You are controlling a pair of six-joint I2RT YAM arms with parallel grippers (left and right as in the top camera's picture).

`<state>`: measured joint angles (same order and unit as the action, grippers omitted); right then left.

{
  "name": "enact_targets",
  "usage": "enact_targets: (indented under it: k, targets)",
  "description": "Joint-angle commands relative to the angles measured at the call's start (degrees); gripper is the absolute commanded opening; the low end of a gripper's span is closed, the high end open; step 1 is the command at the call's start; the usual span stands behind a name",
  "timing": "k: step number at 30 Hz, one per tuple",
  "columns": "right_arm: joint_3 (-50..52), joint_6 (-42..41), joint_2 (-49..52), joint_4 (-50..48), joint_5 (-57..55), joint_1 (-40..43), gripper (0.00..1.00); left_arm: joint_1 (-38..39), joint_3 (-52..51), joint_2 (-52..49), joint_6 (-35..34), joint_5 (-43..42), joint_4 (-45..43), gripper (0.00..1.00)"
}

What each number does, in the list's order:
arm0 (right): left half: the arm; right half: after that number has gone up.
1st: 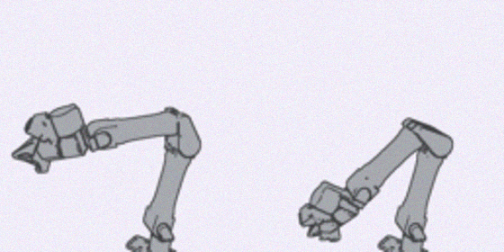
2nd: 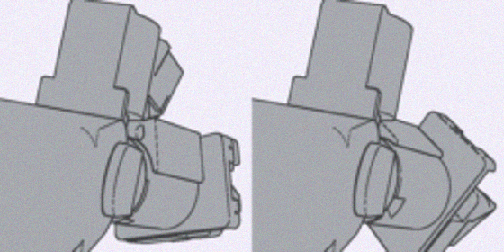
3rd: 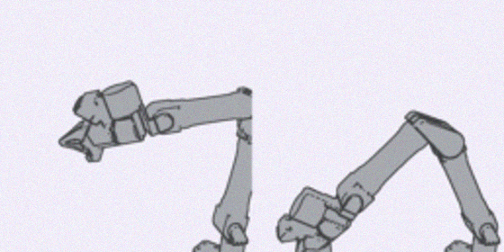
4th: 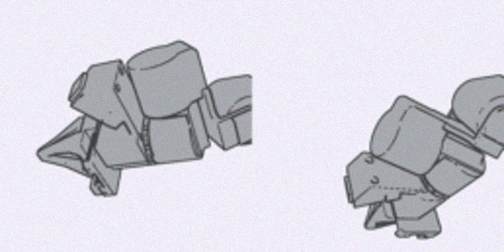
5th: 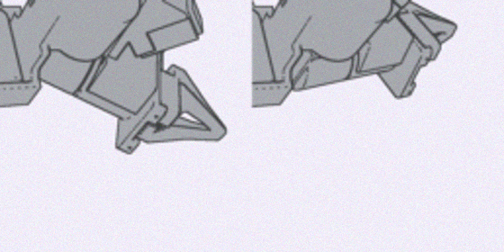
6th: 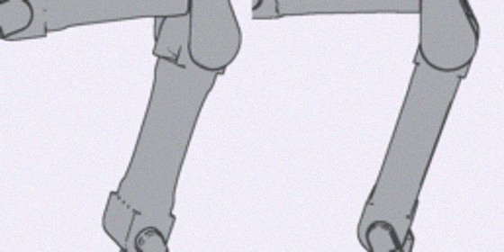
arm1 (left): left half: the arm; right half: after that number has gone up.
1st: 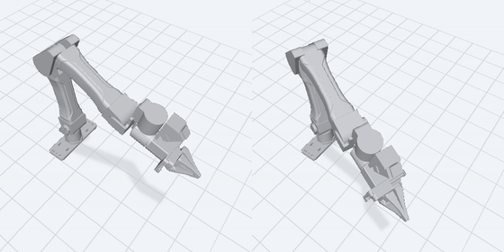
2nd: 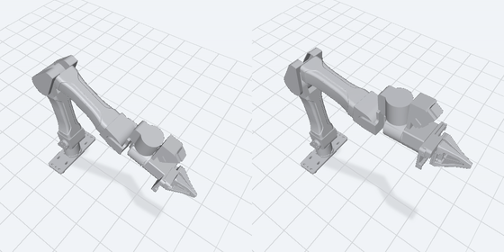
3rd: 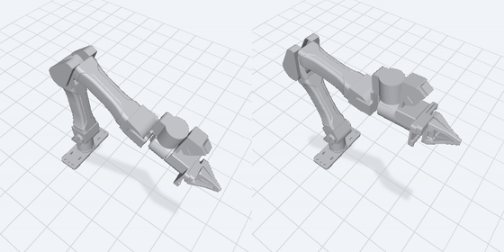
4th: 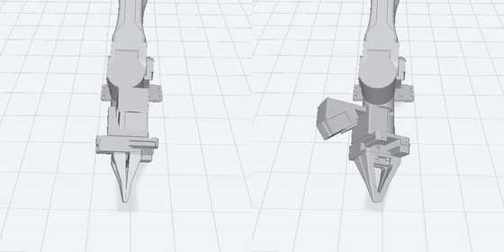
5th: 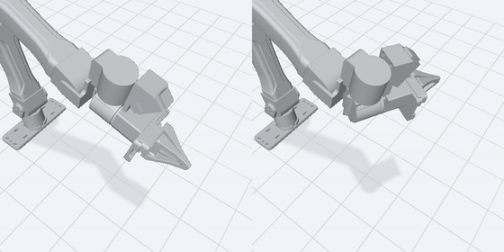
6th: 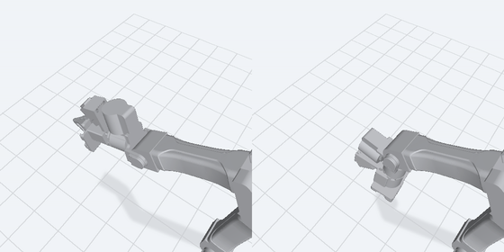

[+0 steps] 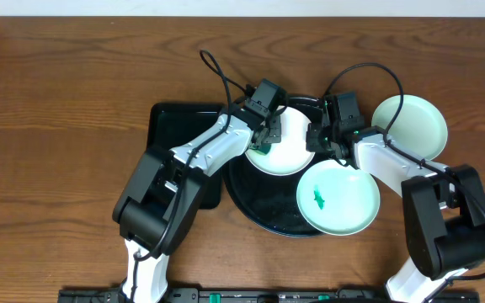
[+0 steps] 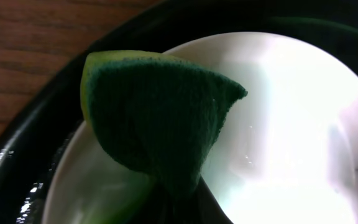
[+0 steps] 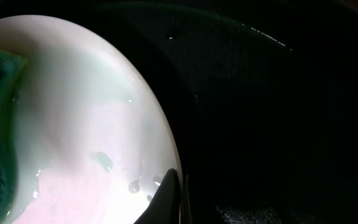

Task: Clean dirty plates on tray and stack at the side
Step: 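Scrub the white plate in circles with the sponge, left gripper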

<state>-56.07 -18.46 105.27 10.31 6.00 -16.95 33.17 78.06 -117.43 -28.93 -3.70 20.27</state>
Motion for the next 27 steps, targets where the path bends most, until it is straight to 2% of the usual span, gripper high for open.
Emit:
enact_targets:
  k: [1, 12, 16, 27]
  targets:
    - [0.3, 0.1, 0.6, -0.3, 2.9, -0.4, 0.01, 2.9, -1.1, -3.2, -3.1, -10.9, 0.0, 0.07]
    - [0.3, 0.1, 0.6, -0.3, 2.9, -0.4, 0.01, 2.9, 0.8, 1.0, -3.0, -13.7, 0.0, 0.07]
    - [0.3, 0.1, 0.6, -0.3, 2.9, -0.4, 0.01, 2.1, 0.9, 4.4, -0.1, -13.1, 0.0, 0.08]
    - [0.3, 0.1, 0.6, -0.3, 2.9, -0.4, 0.01, -0.1, 0.9, 8.7, 0.4, -3.5, 4.7, 0.07]
